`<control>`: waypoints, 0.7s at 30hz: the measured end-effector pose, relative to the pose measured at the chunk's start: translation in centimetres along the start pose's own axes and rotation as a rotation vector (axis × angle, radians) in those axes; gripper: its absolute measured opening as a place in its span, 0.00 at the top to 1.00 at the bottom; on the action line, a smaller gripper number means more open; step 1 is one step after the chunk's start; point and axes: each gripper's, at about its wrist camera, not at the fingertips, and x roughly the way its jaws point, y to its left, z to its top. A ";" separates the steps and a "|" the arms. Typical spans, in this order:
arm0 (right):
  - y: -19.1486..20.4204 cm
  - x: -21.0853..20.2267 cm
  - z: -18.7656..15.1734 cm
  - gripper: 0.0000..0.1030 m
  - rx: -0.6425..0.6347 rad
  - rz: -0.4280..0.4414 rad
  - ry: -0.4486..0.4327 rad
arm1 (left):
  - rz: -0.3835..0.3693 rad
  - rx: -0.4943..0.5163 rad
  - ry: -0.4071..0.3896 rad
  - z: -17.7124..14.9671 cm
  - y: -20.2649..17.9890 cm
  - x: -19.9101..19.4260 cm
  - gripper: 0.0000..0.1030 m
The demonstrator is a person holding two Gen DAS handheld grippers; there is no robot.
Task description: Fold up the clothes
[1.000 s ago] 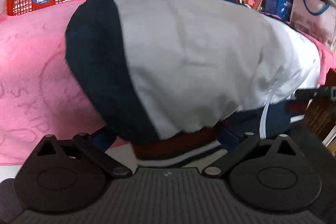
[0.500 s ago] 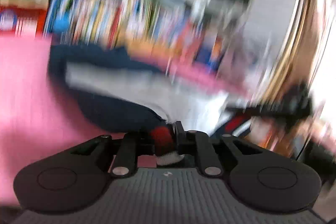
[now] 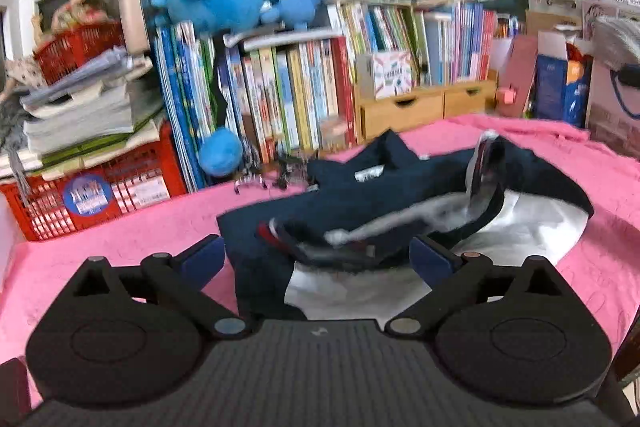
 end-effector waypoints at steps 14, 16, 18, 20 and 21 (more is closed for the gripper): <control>7.7 15.9 -5.5 0.00 -0.628 -0.054 0.163 | 0.139 0.194 0.027 -0.8 0.8 8.6 0.00; 8.8 18.3 -5.5 0.00 -0.739 -0.127 0.147 | 0.194 0.202 -0.005 0.7 1.4 9.7 0.00; 7.5 19.7 -3.2 0.00 -0.608 -0.270 0.091 | 0.219 0.031 -0.032 3.4 4.2 10.2 0.00; 4.5 20.5 -1.1 0.00 -0.372 -0.339 0.096 | 0.217 -0.140 -0.010 5.4 7.4 10.8 0.00; 2.3 20.7 -0.1 0.00 -0.216 -0.345 0.120 | 0.226 -0.165 -0.001 5.6 8.3 11.0 0.00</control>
